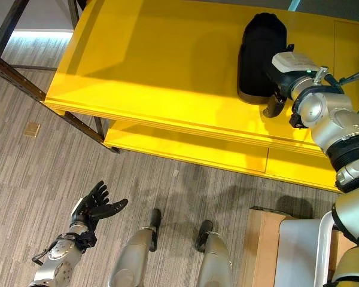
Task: Move parts from the plastic box to the shelf.
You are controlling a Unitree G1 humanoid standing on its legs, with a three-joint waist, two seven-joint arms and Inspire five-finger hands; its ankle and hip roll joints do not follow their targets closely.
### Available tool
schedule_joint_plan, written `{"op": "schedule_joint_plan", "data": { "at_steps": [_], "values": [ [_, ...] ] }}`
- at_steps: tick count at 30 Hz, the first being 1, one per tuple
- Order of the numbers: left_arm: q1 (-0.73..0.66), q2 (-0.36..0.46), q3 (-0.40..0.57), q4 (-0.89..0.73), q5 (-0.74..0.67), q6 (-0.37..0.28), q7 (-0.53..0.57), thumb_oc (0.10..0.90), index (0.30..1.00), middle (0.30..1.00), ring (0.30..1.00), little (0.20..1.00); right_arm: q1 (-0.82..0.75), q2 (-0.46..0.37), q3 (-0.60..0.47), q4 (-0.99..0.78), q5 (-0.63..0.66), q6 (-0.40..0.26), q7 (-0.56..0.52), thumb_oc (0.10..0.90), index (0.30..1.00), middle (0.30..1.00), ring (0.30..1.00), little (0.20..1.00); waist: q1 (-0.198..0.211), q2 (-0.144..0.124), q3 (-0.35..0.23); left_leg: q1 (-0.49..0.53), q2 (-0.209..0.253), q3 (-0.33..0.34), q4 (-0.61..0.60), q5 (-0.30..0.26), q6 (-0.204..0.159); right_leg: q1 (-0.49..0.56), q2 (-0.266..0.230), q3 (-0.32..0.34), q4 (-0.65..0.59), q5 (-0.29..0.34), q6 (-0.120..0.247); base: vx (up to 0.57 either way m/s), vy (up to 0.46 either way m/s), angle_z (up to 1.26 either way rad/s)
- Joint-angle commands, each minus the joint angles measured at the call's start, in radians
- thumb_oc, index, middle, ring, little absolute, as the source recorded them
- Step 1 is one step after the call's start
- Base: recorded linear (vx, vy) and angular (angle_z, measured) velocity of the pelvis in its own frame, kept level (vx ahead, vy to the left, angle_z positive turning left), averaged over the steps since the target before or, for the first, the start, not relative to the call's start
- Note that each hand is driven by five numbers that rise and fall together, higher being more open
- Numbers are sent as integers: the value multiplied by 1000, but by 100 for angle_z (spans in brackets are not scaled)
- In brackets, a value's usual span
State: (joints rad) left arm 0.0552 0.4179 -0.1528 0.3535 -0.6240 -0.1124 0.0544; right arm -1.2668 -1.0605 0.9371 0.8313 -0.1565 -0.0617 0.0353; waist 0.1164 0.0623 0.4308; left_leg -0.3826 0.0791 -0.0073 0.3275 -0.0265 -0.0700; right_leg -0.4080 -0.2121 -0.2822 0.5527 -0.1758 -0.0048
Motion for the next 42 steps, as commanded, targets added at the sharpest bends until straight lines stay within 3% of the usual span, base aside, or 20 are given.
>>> {"op": "schedule_joint_plan", "data": {
  "at_steps": [1, 27, 42],
  "values": [
    [16, 78, 26, -78, -18, -92, 1, 900, 1000, 1000, 1000, 1000, -187, -39, -27, 4, -2, -5, -91, 900, 1000, 1000, 1000, 1000, 14, -27, -45, -10, 105, -44, 29, -12, -50, 63, -50, 71, -23, -15, 91, 0, 0, 0],
    [9, 81, 28, -78, -20, -96, 5, 900, 1000, 1000, 1000, 1000, -187, -11, -38, -32, -2, -2, -104, 900, 1000, 1000, 1000, 1000, 22, -27, -39, -13, 98, -49, 36, -15, -46, 65, -55, 67, -15, -15, 90, 0, 0, 0],
    [12, 93, 45, -85, 13, -84, 5, 900, 1000, 1000, 1000, 1000, -140, -85, -101, -252, 2, -2, -117, 900, 1000, 1000, 1000, 1000, 10, -63, -72, 25, 97, -49, 20, -25, -43, 112, -59, 63, -65, 9, 98, 5, 11, 0]
  ]
}}
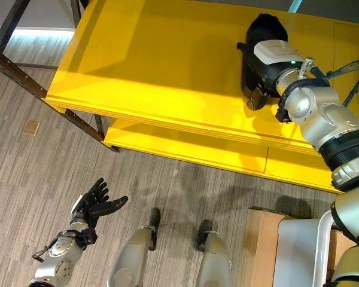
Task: Move parts from the plastic box to the shelf.
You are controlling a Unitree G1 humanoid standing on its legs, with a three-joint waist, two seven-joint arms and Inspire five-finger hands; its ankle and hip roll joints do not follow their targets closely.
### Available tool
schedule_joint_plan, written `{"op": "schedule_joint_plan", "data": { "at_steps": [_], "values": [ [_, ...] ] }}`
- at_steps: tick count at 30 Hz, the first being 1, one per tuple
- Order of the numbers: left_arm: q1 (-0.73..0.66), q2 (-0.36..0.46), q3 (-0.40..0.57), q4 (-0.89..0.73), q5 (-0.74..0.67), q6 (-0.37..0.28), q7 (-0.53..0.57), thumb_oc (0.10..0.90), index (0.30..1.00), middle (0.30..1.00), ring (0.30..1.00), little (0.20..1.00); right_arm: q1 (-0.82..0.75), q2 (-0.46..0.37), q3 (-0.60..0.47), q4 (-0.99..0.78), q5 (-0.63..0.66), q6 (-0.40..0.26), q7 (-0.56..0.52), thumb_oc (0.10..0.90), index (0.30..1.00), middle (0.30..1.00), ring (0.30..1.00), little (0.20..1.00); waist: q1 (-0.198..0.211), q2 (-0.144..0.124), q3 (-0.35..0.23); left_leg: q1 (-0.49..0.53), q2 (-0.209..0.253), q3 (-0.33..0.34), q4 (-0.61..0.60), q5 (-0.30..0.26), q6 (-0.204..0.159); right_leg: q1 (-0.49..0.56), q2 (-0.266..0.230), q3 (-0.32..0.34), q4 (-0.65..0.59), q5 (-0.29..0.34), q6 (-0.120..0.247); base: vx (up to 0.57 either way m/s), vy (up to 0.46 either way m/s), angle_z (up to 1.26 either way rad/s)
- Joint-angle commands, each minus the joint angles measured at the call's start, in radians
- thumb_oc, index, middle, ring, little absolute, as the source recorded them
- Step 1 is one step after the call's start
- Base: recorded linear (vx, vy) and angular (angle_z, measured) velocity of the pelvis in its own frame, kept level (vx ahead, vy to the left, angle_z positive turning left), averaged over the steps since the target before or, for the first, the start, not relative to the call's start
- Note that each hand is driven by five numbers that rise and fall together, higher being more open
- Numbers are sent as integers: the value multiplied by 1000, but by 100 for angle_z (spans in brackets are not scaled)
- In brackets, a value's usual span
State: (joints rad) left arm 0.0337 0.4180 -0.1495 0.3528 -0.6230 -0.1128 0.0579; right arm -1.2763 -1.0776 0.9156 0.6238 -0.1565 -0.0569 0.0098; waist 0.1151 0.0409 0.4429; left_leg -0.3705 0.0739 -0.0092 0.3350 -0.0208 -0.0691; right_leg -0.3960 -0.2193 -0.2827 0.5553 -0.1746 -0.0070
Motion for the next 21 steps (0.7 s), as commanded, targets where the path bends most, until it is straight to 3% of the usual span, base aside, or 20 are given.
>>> {"op": "schedule_joint_plan", "data": {
  "at_steps": [1, 13, 21],
  "values": [
    [35, 91, 43, -82, 13, -81, 1, 900, 1000, 1000, 1000, 1000, -120, -73, -89, -49, 9, -8, -93, 900, 1000, 1000, 1000, 1000, 10, -43, -88, 17, 102, -45, 10, -31, -44, 105, -54, 63, -75, 11, 102, 20, 39, 0],
    [59, 88, 69, -81, 41, -67, -11, 900, 1000, 1000, 1000, 1000, 97, -149, -253, -237, 63, -36, -61, 900, 1000, 1000, 1000, 1000, -17, -76, -154, 90, 111, -26, -71, -16, -42, 187, -51, 59, -218, 71, 125, 26, 30, -2],
    [82, 56, 95, -83, 60, -61, -5, 900, 1000, 1000, 1000, 1000, 486, -108, -594, -440, 184, -85, -63, 900, 1000, 1000, 1000, 1000, -46, -98, -210, 161, 111, 2, -154, -5, -36, 245, -44, 76, -327, 120, 149, 60, 33, -9]
  ]
}}
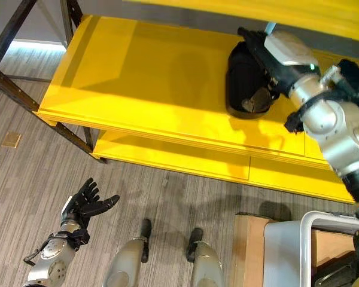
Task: Move parts from the plastic box to the shelf.
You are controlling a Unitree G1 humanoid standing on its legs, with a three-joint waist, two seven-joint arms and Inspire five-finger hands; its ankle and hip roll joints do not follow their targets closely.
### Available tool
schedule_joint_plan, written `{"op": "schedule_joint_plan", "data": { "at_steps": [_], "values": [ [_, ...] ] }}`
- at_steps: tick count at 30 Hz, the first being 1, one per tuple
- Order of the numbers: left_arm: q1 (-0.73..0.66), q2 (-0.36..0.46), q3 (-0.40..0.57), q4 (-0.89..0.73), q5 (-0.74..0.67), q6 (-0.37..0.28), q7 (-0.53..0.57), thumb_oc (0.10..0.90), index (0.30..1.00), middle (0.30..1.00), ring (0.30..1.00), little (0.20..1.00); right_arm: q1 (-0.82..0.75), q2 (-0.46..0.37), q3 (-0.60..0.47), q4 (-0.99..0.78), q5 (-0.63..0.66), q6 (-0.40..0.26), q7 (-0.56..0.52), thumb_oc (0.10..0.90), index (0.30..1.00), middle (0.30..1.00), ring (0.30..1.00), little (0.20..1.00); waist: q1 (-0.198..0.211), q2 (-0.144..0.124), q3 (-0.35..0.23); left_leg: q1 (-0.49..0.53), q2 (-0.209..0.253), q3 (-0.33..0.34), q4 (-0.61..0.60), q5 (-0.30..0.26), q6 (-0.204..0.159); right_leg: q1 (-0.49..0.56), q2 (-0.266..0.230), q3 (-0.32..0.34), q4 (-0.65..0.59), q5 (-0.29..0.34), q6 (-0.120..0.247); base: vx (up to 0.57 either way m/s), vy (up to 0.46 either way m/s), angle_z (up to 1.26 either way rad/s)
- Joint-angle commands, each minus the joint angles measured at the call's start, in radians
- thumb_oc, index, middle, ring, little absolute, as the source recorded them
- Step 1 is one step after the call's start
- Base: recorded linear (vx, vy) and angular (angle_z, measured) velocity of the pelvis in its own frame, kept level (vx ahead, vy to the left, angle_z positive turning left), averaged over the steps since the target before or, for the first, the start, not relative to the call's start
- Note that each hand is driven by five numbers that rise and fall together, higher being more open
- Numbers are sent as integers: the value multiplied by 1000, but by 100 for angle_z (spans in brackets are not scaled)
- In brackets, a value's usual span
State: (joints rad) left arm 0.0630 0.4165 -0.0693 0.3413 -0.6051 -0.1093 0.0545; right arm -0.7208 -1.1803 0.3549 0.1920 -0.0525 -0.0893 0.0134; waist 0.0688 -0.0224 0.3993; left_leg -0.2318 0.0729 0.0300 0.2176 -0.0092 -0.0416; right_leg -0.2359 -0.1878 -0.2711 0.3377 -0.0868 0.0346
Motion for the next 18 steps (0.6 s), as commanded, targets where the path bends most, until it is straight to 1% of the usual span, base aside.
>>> {"op": "schedule_joint_plan", "data": {
  "at_steps": [1, 2, 3, 4, 5, 6, 7, 9, 12, 13, 14, 15, 17, 18],
  "values": [
    [57, 51, 16, -78, 44, -63, -2, 900, 1000, 1000, 1000, 1000, -7, 15, -85, -44, 100, -60, -61, 900, 1000, 1000, 1000, 1000, -3, -37, -174, 33, 113, -32, -48, -17, -62, 92, -75, 66, -123, 38, 111, 51, 18, -11],
    [61, 44, 16, -81, 46, -62, -2, 900, 1000, 1000, 1000, 1000, 45, 35, -127, -66, 110, -67, -58, 900, 1000, 1000, 1000, 1000, -5, -38, -182, 42, 115, -29, -57, -16, -60, 99, -75, 68, -136, 42, 113, 94, 28, -22],
    [67, 26, 19, -82, 47, -59, -2, 900, 1000, 1000, 1000, 1000, 142, 103, -211, -106, 154, -86, -67, 900, 1000, 1000, 1000, 1000, -16, -38, -192, 53, 115, -22, -64, -16, -59, 110, -74, 71, -152, 49, 119, 115, 40, -23],
    [70, 12, 19, -81, 54, -57, 0, 900, 1000, 1000, 1000, 1000, 251, 177, -297, -169, 166, -104, -73, 900, 1000, 1000, 1000, 1000, -22, -37, -204, 65, 115, -17, -76, -16, -57, 124, -77, 72, -168, 55, 124, 106, 37, -18],
    [71, 7, 17, -78, 57, -55, 2, 900, 1000, 1000, 1000, 1000, 280, 206, -313, -185, 160, -109, -75, 900, 1000, 1000, 1000, 1000, -22, -37, -209, 70, 116, -16, -81, -16, -57, 128, -77, 72, -173, 56, 125, 62, 27, -5],
    [71, 9, 15, -78, 57, -55, 2, 900, 1000, 1000, 1000, 1000, 287, 208, -319, -190, 159, -108, -75, 900, 1000, 1000, 1000, 1000, -19, -39, -210, 71, 116, -16, -82, -16, -57, 129, -77, 72, -174, 57, 125, 66, 32, -6],
    [70, -9, 16, -75, 63, -53, 7, 900, 1000, 1000, 1000, 1000, 353, 285, -355, -225, 168, -124, -82, 900, 1000, 1000, 1000, 1000, -29, -32, -223, 85, 115, -9, -95, -17, -55, 140, -79, 72, -183, 59, 129, 64, 31, -13],
    [73, -23, 17, -75, 71, -53, 14, 900, 1000, 1000, 1000, 1000, 432, 378, -398, -270, 179, -138, -88, 900, 1000, 1000, 1000, 1000, -35, -31, -231, 102, 116, -5, -107, -18, -52, 150, -79, 75, -192, 63, 133, 65, 36, -13],
    [76, -46, 25, -62, 85, -52, 19, 900, 1000, 1000, 1000, 1000, 523, 470, -442, -327, 200, -157, -77, 900, 1000, 1000, 1000, 1000, -52, -28, -244, 119, 117, 3, -118, -21, -49, 158, -81, 79, -195, 64, 139, 53, 34, -4],
    [79, -58, 26, -59, 87, -54, 22, 900, 1000, 1000, 1000, 1000, 561, 524, -454, -333, 233, -167, -74, 900, 1000, 1000, 1000, 1000, -58, -27, -248, 125, 116, 6, -123, -22, -48, 163, -81, 82, -199, 65, 141, 52, 37, -3],
    [83, -63, 27, -55, 90, -56, 24, 900, 1000, 1000, 1000, 1000, 594, 556, -464, -343, 241, -172, -68, 900, 1000, 1000, 1000, 1000, -61, -28, -252, 130, 116, 8, -127, -23, -47, 167, -81, 84, -202, 65, 142, 45, 32, -5],
    [81, -68, 28, -45, 98, -53, 21, 900, 1000, 1000, 1000, 1000, 617, 579, -471, -358, 249, -179, -61, 900, 1000, 1000, 1000, 1000, -67, -27, -255, 134, 117, 11, -128, -24, -47, 169, -82, 85, -201, 63, 143, 37, 33, -9],
    [85, -77, 28, -44, 101, -59, 31, 900, 1000, 1000, 1000, 1000, 684, 655, -470, -360, 311, -191, -48, 900, 1000, 1000, 1000, 1000, -78, -26, -260, 143, 115, 14, -131, -28, -44, 171, -84, 88, -199, 63, 146, 23, 38, -12],
    [87, -81, 28, -40, 107, -59, 31, 900, 1000, 1000, 1000, 1000, 710, 675, -466, -363, 314, -191, -36, 900, 1000, 1000, 1000, 1000, -83, -26, -262, 148, 115, 19, -133, -29, -44, 172, -85, 89, -199, 63, 147, 12, 25, -7]
  ]
}}
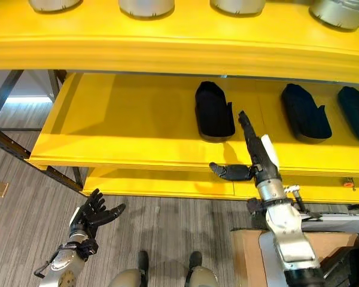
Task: Move parts from the plastic box to the shelf.
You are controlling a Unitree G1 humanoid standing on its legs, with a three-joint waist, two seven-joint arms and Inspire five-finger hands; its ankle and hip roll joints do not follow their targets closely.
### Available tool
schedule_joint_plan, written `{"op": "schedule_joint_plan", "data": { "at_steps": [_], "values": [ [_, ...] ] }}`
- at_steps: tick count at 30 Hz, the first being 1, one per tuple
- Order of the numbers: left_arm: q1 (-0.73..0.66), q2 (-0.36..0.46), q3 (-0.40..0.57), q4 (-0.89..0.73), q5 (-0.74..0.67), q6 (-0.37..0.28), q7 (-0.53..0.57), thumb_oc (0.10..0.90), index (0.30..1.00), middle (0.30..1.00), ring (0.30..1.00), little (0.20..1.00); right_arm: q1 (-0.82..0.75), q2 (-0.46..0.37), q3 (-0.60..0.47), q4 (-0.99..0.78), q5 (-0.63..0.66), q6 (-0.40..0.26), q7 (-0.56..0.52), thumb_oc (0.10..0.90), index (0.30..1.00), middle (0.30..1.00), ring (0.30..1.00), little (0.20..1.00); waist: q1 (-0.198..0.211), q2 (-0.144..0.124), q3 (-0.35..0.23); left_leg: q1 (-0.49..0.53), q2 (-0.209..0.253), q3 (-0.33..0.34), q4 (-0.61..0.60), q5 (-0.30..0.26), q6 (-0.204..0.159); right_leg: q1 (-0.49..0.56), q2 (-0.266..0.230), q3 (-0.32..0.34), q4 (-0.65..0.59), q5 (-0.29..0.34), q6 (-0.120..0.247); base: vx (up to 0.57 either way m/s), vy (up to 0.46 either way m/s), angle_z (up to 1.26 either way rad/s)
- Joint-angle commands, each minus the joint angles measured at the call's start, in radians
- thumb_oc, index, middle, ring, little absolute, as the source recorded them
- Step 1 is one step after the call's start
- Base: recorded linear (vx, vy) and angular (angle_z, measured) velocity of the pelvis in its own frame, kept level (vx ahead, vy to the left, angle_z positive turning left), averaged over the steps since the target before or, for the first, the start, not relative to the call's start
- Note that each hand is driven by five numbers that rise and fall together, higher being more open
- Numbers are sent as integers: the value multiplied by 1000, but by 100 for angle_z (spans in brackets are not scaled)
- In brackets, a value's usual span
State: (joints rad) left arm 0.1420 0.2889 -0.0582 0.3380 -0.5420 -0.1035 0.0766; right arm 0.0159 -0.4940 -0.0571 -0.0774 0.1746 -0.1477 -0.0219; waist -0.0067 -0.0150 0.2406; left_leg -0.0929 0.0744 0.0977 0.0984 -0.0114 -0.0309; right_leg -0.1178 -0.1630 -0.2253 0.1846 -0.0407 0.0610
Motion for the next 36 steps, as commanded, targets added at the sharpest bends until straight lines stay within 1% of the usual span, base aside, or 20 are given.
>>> {"op": "schedule_joint_plan", "data": {
  "at_steps": [1, 3, 5, 6, 7, 9, 11, 16, 18, 22, 23, 24, 26, 27, 28, 30, 31, 33, 35, 36],
  "values": [
    [9, 47, 17, -36, 44, -65, 9, 900, 1000, 1000, 1000, 1000, -25, -10, -55, -96, 87, -132, 0, 900, 1000, 1000, 1000, 1000, -7, -34, -104, 10, 113, -49, -15, -27, -54, 54, -110, 44, -45, 17, 120, 21, 39, -1],
    [18, 34, 23, -42, 50, -70, 16, 900, 1000, 1000, 1000, 1000, 44, 48, -35, -85, 117, -131, 13, 900, 1000, 1000, 1000, 1000, -19, -30, -110, 27, 111, -39, -33, -25, -53, 60, -113, 49, -50, 21, 126, 14, 48, -5],
    [20, 32, 21, -39, 49, -72, 24, 900, 1000, 1000, 1000, 1000, 64, 58, -25, -70, 108, -132, 9, 900, 1000, 1000, 1000, 1000, -22, -31, -111, 32, 109, -36, -37, -25, -53, 61, -114, 52, -51, 23, 128, 3, 32, -8],
    [17, 27, 20, -45, 60, -80, 33, 900, 1000, 1000, 1000, 1000, 96, 103, 0, -45, 124, -130, 8, 900, 1000, 1000, 1000, 1000, -30, -28, -113, 36, 109, -32, -41, -25, -52, 64, -115, 52, -53, 24, 129, 0, 34, -10],
    [15, 24, 18, -48, 63, -83, 45, 900, 1000, 1000, 1000, 1000, 117, 121, 17, -26, 141, -129, 6, 900, 1000, 1000, 1000, 1000, -33, -28, -113, 40, 108, -32, -44, -23, -52, 66, -116, 53, -54, 26, 129, 0, 41, -8],
    [15, 20, 18, -45, 69, -81, 44, 900, 1000, 1000, 1000, 1000, 136, 121, 10, -32, 112, -128, -1, 900, 1000, 1000, 1000, 1000, -36, -27, -114, 43, 107, -31, -48, -24, -52, 68, -117, 53, -57, 26, 131, 0, 26, -6],
    [15, 14, 15, -55, 75, -91, 57, 900, 1000, 1000, 1000, 1000, 158, 161, 26, -5, 158, -132, -9, 900, 1000, 1000, 1000, 1000, -42, -24, -117, 51, 102, -25, -57, -23, -51, 74, -123, 52, -64, 31, 135, -1, 44, -4],
    [1, 12, 3, -53, 84, -97, 69, 900, 1000, 1000, 1000, 1000, 171, 192, 52, 31, 189, -134, -22, 900, 1000, 1000, 1000, 1000, -47, -22, -123, 59, 93, -17, -65, -28, -46, 78, -130, 57, -75, 41, 140, -2, 48, -3],
    [-14, 15, -7, -64, 79, -107, 82, 900, 1000, 1000, 1000, 1000, 165, 222, 67, 74, 228, -135, -48, 900, 1000, 1000, 1000, 1000, -49, -23, -123, 56, 88, -15, -48, -42, -41, 79, -136, 65, -80, 51, 144, -1, 43, -1],
    [-42, 29, -20, -78, 91, -114, 83, 900, 1000, 1000, 1000, 1000, 155, 238, 76, 90, 239, -137, -69, 900, 1000, 1000, 1000, 1000, -50, -25, -116, 40, 77, -16, -22, -53, -38, 81, -147, 65, -86, 66, 149, -14, 67, -1],
    [-57, 37, -29, -92, 101, -120, 84, 900, 1000, 1000, 1000, 1000, 155, 242, 78, 88, 244, -137, -70, 900, 1000, 1000, 1000, 1000, -51, -27, -111, 30, 67, -13, -11, -58, -34, 78, -155, 68, -91, 85, 154, -10, 51, 0],
    [-57, 37, -29, -92, 101, -120, 84, 900, 1000, 1000, 1000, 1000, 155, 242, 78, 88, 244, -137, -70, 900, 1000, 1000, 1000, 1000, -51, -28, -112, 29, 67, -13, -10, -59, -33, 78, -156, 68, -91, 86, 154, -23, 118, -2],
    [-77, 46, -42, -115, 97, -126, 81, 900, 1000, 1000, 1000, 1000, 154, 240, 68, 83, 226, -138, -84, 900, 1000, 1000, 1000, 1000, -55, -32, -106, 6, 45, -10, 11, -72, -22, 68, -178, 72, -98, 124, 165, -20, 109, -3],
    [-78, 46, -42, -115, 97, -126, 81, 900, 1000, 1000, 1000, 1000, 154, 240, 67, 83, 225, -138, -84, 900, 1000, 1000, 1000, 1000, -55, -32, -106, 4, 44, -10, 13, -73, -21, 68, -179, 72, -98, 125, 165, -40, 136, -2],
    [-95, 57, -52, -129, 110, -132, 87, 900, 1000, 1000, 1000, 1000, 146, 244, 62, 83, 222, -141, -99, 900, 1000, 1000, 1000, 1000, -60, -35, -97, -13, 26, -3, 34, -87, -9, 53, -196, 84, -97, 151, 172, -48, 147, -6],
    [-108, 62, -58, -134, 115, -136, 88, 900, 1000, 1000, 1000, 1000, 150, 247, 54, 72, 213, -144, -106, 900, 1000, 1000, 1000, 1000, -68, -37, -87, -32, 7, 4, 54, -101, 3, 37, -213, 96, -94, 175, 175, -40, 157, -9],
    [-109, 62, -58, -133, 115, -136, 88, 900, 1000, 1000, 1000, 1000, 150, 247, 53, 72, 213, -143, -106, 900, 1000, 1000, 1000, 1000, -67, -37, -88, -33, 7, 4, 56, -102, 4, 35, -214, 97, -93, 175, 176, -49, 178, -14],
    [-149, 72, -79, -130, 112, -143, 90, 900, 1000, 1000, 1000, 1000, 156, 254, 39, 62, 215, -152, -117, 900, 1000, 1000, 1000, 1000, -90, -41, -62, -71, -17, 19, 93, -117, 18, 2, -236, 123, -94, 233, 180, -88, 201, -8],
    [-163, 78, -86, -128, 114, -146, 91, 900, 1000, 1000, 1000, 1000, 161, 258, 38, 60, 218, -156, -118, 900, 1000, 1000, 1000, 1000, -97, -40, -55, -84, -22, 29, 101, -122, 24, -16, -240, 137, -100, 251, 183, -101, 139, -14],
    [-188, 88, -97, -123, 120, -155, 97, 900, 1000, 1000, 1000, 1000, 160, 265, 45, 60, 227, -160, -117, 900, 1000, 1000, 1000, 1000, -117, -37, -31, -104, -22, 59, 116, -129, 33, -63, -240, 162, -107, 308, 186, -112, 109, -26]
  ]
}}
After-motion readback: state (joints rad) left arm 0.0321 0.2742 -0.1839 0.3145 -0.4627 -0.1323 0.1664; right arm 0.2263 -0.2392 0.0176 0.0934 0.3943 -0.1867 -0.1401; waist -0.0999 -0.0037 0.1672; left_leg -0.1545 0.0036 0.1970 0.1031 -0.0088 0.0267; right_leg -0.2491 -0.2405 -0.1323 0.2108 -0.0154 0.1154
